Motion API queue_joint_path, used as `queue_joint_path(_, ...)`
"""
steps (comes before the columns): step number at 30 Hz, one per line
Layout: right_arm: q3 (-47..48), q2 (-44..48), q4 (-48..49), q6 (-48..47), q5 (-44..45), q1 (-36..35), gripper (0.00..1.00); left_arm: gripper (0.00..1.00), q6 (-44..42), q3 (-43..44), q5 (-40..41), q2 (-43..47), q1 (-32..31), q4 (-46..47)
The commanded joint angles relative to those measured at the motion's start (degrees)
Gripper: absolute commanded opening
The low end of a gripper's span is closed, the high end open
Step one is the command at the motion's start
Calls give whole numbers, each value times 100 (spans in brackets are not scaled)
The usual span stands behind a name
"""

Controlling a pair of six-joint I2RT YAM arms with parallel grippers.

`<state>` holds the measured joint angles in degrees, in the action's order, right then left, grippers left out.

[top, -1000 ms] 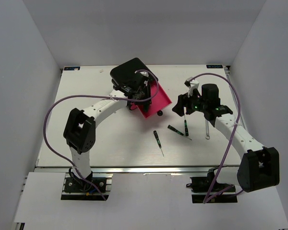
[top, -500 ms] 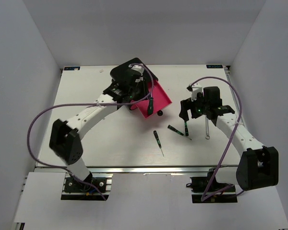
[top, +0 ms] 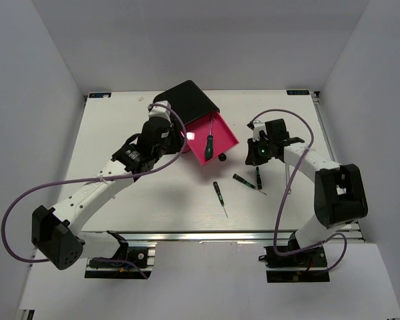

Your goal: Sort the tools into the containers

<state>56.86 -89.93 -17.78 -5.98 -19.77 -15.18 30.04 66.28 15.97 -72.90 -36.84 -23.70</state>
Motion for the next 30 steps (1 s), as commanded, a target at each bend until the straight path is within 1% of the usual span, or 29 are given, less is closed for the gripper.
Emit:
queue_joint_path(1, 378, -174, 494, 1209, 351, -99, 0, 55, 151, -133, 372, 259, 19, -222)
queue_joint_path(6, 203, -69, 1441, 2196, 527, -423, 0, 58, 344, -274, 504, 391, 19, -266)
queue_joint_path(12, 317, -305, 1708, 3549, 343, -618, 0, 60, 415, -256, 627, 444, 19, -301)
queue_joint_path(13, 334, -349, 1951, 3716, 307, -626, 0, 60, 406, -239, 662, 435, 19, -319)
queue_joint_path(15, 334, -464, 2102, 4137, 167, -635, 0, 61, 406, -169, 688, 417, 19, -389)
queue_joint_path(18, 413, -490, 2375, 4499, 43, -635, 0, 61, 406, -98, 724, 382, 19, -459)
queue_joint_path(20, 492, -464, 2621, 4640, -35, -635, 0, 62, 415, -115, 732, 391, 19, -460)
queue_joint_path(23, 737, -525, 2745, 4781, -106, -635, 0, 64, 432, -194, 750, 391, 19, -398)
queue_joint_path(26, 879, -622, 2754, 4817, -194, -635, 0, 71, 362, -203, 907, 321, 19, -285)
queue_joint_path(27, 940, -640, 2745, 4817, -185, -635, 0, 76, 179, -195, 978, 277, 28, -101)
queue_joint_path(28, 958, -675, 2727, 4773, -176, -635, 0, 78, 64, -142, 1057, 137, 54, 5)
queue_joint_path(30, 976, -692, 2666, 4703, -133, -627, 0, 80, -182, 7, 1006, -117, 360, 277)
